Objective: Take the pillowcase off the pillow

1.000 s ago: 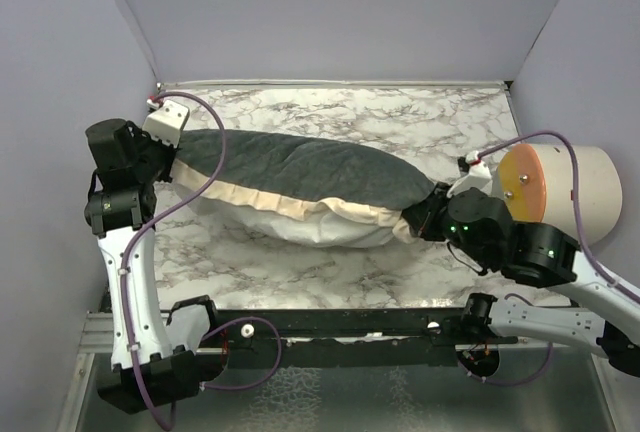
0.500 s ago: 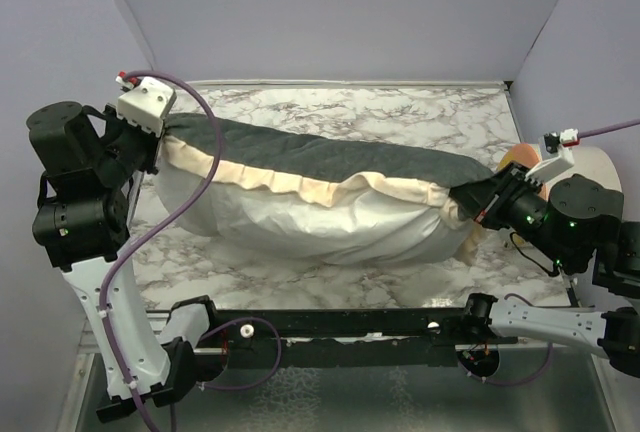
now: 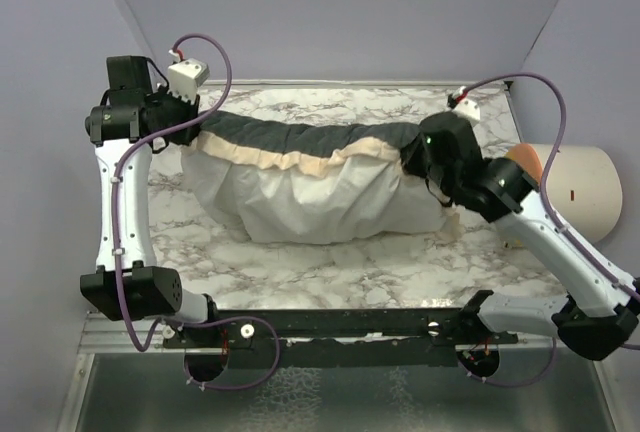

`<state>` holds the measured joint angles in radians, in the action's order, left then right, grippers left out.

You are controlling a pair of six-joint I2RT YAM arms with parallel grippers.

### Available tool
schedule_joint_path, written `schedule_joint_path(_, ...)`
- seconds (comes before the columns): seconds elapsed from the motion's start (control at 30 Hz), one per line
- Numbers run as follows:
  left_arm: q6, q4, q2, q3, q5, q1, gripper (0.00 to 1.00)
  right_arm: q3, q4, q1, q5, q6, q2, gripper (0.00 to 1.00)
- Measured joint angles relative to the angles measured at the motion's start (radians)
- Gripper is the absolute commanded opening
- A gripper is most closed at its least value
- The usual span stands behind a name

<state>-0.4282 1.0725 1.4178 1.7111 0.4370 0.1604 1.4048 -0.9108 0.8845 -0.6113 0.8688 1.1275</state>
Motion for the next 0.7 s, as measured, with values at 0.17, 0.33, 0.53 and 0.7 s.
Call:
schedule_joint_path(0.17, 0.038, 0.000, -0.023, 0.084, -0.002, -0.039, 0.00, 0.006, 0.085, -0.236, 0.175, -0.057, 0.085, 0.01)
schedule_joint_path(0.33, 0.037, 0.014, -0.110, 0.093, -0.047, -0.036, 0.00, 0.048, 0.095, -0.238, 0.283, -0.088, 0.087, 0.01)
schedule_joint_path(0.53, 0.013, 0.093, -0.210, 0.124, -0.066, -0.035, 0.00, 0.066, 0.065, -0.238, 0.371, -0.095, 0.015, 0.01)
schedule_joint_path(0.7, -0.020, 0.248, -0.227, 0.301, -0.056, -0.037, 0.00, 0.081, -0.012, -0.238, 0.449, -0.076, -0.131, 0.01)
